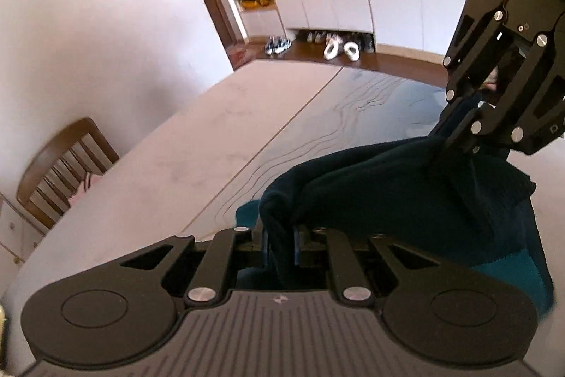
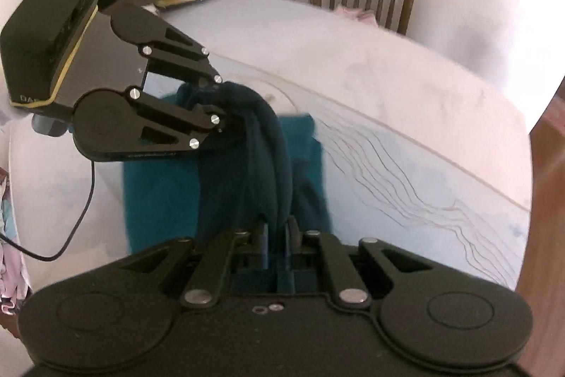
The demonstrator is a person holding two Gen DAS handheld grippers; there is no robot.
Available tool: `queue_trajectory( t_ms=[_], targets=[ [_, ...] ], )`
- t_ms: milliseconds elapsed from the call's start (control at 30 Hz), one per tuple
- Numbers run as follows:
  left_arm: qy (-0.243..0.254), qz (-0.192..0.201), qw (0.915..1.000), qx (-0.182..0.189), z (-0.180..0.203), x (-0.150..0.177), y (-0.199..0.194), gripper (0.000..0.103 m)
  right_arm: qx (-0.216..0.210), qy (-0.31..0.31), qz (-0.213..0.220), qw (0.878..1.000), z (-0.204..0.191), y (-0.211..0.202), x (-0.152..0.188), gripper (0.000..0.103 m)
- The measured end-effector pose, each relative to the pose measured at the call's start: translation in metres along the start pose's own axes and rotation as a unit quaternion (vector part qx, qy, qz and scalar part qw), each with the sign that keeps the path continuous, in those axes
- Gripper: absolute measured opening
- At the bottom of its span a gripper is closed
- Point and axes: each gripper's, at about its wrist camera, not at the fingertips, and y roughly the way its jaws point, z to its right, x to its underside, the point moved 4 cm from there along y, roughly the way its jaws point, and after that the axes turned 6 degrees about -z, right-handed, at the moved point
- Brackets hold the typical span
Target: Fold clothes
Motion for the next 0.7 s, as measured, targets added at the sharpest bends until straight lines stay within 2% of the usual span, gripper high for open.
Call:
queue_trajectory(
  t_ms=[233, 433, 533, 567, 700],
  targets=[
    [-0.012, -0.061, 0.998, 0.013, 0.0, -0.003, 0.061, 0.011, -0.031, 0.002, -0.034, 0.999, 0.027, 0.054, 0.011, 0.103],
    [-0.023, -0.071, 0.9972, 0.011, 0.005, -0.014, 0.075, 0.011, -0.041, -0.008, -0.033, 0.999, 0.03, 0.063, 0.014, 0.103],
    [-0.035, -0.082, 0.9959, 0.014, 0.002, -0.02, 0.071, 0.014, -0.028, -0.021, -0.031, 0.999, 0.032, 0.057, 0.009, 0.103],
    [-0.04, -0.083, 0.9957, 0.012, 0.0, -0.023, 0.069, 0.017, -0.022, -0.025, -0.027, 0.999, 0.033, 0.054, 0.009, 0.103],
    [-0.071, -0.062, 0.9956, -0.009, -0.013, -0.025, 0.042, 0.063, -0.003, -0.024, -0.017, 1.0, 0.05, 0.036, 0.009, 0.103]
  ],
)
